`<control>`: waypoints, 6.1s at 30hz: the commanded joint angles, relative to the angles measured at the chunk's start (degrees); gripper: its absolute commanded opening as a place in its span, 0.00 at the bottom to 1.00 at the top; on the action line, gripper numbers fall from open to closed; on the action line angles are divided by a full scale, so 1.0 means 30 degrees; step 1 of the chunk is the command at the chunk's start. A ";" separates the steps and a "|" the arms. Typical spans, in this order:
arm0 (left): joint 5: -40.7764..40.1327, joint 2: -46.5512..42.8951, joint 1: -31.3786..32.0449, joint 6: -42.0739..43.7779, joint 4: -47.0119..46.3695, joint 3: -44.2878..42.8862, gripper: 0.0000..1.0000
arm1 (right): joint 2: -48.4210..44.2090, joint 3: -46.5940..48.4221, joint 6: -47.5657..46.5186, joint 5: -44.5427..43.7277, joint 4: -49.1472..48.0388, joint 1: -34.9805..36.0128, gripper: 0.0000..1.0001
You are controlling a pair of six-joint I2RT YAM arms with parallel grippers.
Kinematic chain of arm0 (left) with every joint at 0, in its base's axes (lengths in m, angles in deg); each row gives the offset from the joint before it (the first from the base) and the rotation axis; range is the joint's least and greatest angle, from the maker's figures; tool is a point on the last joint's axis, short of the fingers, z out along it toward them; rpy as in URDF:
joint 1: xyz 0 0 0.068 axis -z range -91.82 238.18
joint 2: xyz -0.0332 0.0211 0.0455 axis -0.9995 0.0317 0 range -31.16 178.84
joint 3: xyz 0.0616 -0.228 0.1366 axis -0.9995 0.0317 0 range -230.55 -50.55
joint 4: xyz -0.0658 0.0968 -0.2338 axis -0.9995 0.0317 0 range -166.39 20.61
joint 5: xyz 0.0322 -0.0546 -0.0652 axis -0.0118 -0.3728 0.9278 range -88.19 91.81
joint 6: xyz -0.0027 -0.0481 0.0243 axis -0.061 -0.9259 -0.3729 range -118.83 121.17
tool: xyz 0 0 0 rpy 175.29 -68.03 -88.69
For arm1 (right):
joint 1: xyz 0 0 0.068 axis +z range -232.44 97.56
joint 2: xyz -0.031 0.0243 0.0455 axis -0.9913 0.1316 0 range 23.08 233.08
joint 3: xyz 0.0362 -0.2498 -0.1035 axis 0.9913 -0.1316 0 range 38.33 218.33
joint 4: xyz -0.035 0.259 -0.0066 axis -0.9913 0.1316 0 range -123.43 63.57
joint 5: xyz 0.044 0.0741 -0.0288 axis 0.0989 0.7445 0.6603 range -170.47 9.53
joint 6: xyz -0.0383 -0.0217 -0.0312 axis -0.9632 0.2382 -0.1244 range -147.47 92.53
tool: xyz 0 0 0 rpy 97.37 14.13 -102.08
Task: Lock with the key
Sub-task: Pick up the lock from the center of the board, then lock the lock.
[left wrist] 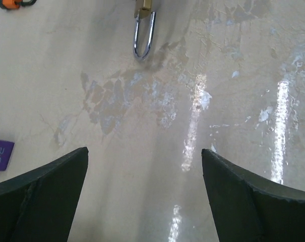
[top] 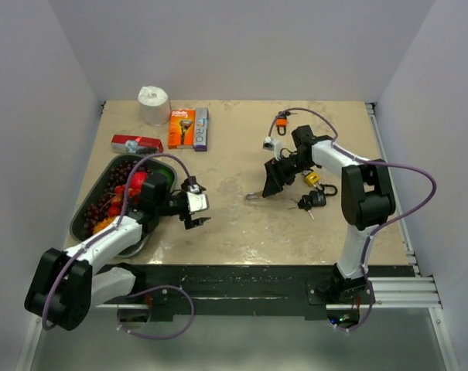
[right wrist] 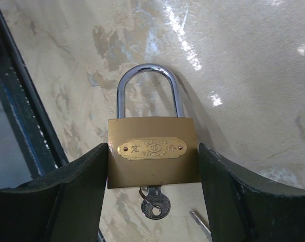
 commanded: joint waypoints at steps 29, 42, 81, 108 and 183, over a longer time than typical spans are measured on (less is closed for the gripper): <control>-0.6057 0.9457 0.8020 -0.1659 -1.4152 -0.1841 0.30 | -0.1456 -0.0950 0.1536 0.7444 0.1740 0.1303 0.00; -0.4973 0.5005 0.7553 -0.2768 -0.8622 -0.2423 0.00 | -0.3528 -0.0070 0.0214 0.5780 0.2599 0.1157 0.98; -0.1105 -0.1472 0.6262 -0.3534 -0.2578 -0.6148 0.00 | -0.9982 -0.2502 -0.4855 -0.3276 -0.0278 0.7160 0.68; 0.2529 -0.2323 0.6849 0.6572 1.0890 -0.6557 0.59 | -1.1181 -0.2093 -0.2363 -0.3894 -0.3502 0.7661 0.00; 0.1705 -0.2204 0.4214 -0.7636 0.1552 -0.5796 0.00 | -1.3114 -0.1827 -0.1485 -0.1220 -0.3913 0.8803 0.84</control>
